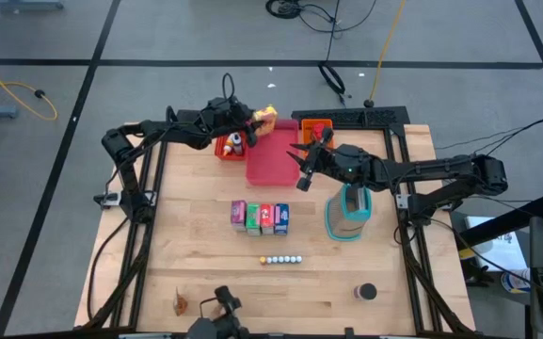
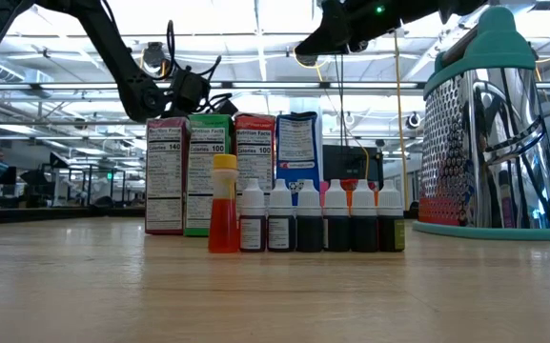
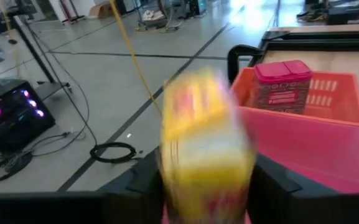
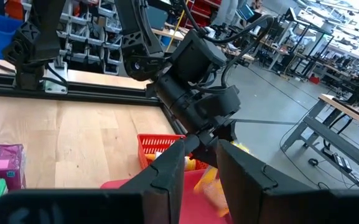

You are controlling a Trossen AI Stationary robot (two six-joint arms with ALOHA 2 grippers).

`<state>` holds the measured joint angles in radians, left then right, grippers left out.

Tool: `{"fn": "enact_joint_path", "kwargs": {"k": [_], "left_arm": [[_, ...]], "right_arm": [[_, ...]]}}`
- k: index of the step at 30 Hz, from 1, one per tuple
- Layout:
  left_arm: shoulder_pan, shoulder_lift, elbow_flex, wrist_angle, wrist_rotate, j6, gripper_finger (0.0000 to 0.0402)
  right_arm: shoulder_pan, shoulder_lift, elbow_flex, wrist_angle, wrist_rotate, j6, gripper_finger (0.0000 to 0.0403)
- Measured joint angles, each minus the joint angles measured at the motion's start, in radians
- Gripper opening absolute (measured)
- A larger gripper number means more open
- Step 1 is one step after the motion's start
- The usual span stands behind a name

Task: Pick & Place Kitchen Items
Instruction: Put the yellow cereal box into the pink bin, then put the violet cereal box into the pink bin

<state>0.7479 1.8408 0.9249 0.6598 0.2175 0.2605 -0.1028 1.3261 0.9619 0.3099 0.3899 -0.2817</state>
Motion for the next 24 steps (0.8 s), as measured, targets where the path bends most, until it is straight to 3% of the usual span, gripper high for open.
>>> {"fn": "enact_joint_path", "kwargs": {"k": [8,18,24], "left_arm": [[0.000,0.000,0.000,-0.001,-0.072,-0.011,0.0246],[-0.007,-0.083,0.000,0.007,-0.088,-0.063,0.0251],[-0.040,-0.224,0.000,-0.179,-0.075,-0.140,0.0251]], "right_arm": [[0.000,0.000,0.000,0.000,0.000,0.000,0.0089],[0.000,0.000,0.000,-0.001,0.001,0.008,0.0089],[0.000,0.000,0.000,-0.008,0.001,0.008,0.0089]]}}
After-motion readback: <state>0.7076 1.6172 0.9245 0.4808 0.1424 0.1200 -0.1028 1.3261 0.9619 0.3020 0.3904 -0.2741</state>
